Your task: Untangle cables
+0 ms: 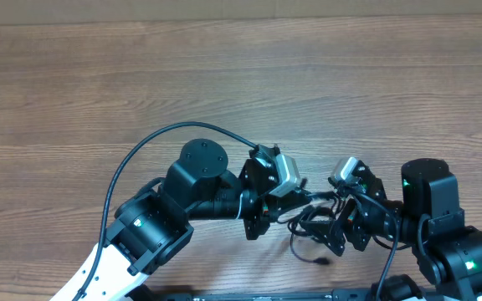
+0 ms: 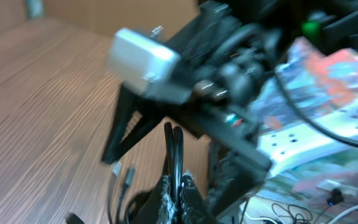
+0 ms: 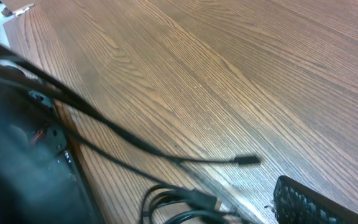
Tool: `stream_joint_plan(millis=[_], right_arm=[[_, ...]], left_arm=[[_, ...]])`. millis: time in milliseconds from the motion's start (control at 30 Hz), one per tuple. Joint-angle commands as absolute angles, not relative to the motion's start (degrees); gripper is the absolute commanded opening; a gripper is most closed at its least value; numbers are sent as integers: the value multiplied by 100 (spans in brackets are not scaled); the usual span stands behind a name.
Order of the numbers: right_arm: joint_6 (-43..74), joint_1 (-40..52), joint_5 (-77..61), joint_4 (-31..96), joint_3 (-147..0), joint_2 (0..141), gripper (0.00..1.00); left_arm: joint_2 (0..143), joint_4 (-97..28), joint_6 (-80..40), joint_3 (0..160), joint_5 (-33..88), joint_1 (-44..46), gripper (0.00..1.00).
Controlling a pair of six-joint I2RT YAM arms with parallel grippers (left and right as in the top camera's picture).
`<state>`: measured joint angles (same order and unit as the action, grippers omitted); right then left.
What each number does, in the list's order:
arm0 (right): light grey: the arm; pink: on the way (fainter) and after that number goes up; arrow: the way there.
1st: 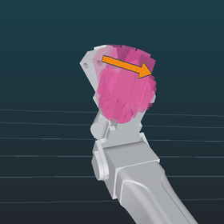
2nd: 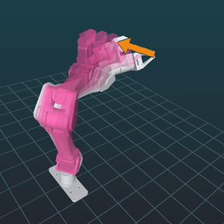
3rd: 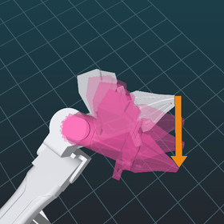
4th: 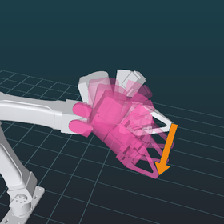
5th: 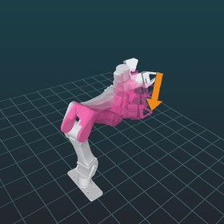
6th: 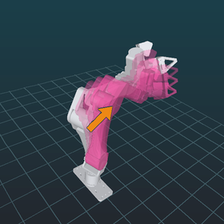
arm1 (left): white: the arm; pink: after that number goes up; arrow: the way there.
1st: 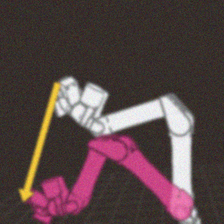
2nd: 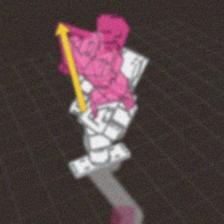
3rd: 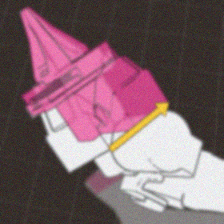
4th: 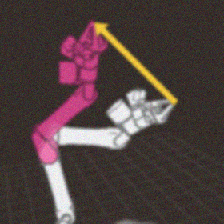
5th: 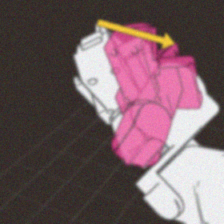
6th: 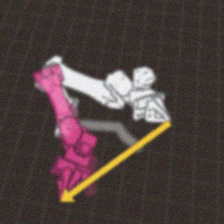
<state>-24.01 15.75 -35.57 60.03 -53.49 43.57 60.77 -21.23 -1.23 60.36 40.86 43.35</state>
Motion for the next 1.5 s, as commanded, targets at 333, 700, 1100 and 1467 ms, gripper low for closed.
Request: stream_joint_plan(millis=[333,700,1100,1467], right_arm=[[-2381,1570,-3828,5992,-5476,4324,100],[-2383,1570,-3938,5996,-5476,4324,4],[-130,1564,-3131,5336,-5476,4324,4],[2141,1564,-2698,4703,-5476,4488,4]], left_arm=[[6058,-1409,108,6086,4764,4305,4],[6058,-1155,108,6086,4574,4294,4],[6064,-2593,-685,6086,1457,4265,97],[6064,-3293,-604,6086,1500,4270,100]])
